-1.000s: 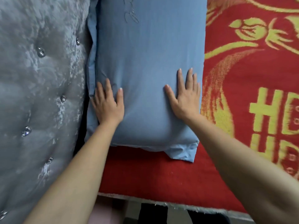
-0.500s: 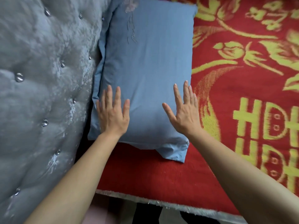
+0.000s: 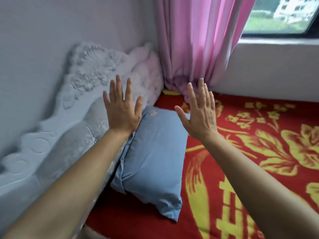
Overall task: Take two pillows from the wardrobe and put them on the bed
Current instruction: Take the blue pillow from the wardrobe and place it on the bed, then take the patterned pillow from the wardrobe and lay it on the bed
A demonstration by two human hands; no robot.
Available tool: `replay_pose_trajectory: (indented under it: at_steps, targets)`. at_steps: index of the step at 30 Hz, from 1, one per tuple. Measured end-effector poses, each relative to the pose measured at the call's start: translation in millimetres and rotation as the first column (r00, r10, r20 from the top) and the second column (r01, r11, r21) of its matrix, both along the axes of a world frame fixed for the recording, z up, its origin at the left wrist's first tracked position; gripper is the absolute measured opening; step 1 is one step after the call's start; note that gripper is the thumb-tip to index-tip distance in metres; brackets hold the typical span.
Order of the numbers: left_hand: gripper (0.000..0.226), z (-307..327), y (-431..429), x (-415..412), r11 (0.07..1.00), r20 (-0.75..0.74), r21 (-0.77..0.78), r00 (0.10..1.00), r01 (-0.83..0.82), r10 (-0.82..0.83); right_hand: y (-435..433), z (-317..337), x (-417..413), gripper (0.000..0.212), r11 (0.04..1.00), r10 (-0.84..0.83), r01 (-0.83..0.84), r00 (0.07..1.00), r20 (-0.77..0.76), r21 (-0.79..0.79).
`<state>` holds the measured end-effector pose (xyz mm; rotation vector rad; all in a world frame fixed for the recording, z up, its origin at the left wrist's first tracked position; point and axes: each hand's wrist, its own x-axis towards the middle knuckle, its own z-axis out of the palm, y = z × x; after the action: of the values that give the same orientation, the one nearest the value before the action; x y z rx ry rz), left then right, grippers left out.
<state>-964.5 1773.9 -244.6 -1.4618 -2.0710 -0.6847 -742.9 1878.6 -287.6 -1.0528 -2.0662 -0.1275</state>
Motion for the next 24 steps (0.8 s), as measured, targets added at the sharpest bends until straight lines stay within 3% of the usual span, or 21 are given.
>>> replay_pose_trajectory:
  at_steps: [7,17,24]
  targets:
    - [0.065,41,-55,77,1.0,-0.069,0.025,0.998,0.016,-0.014,-19,59,69,0.079,0.996,0.01,-0.01,1.0,-0.004,0.084]
    - [0.063,116,-111,113,0.988,-0.097,0.135,0.994,0.07,-0.058,-75,113,138,0.081,0.984,-0.043,0.039,0.999,0.022,0.172]
    - [0.064,75,-177,133,0.986,0.026,0.164,0.999,0.042,-0.047,-142,97,147,0.079,0.984,-0.049,0.019,0.984,0.169,0.175]
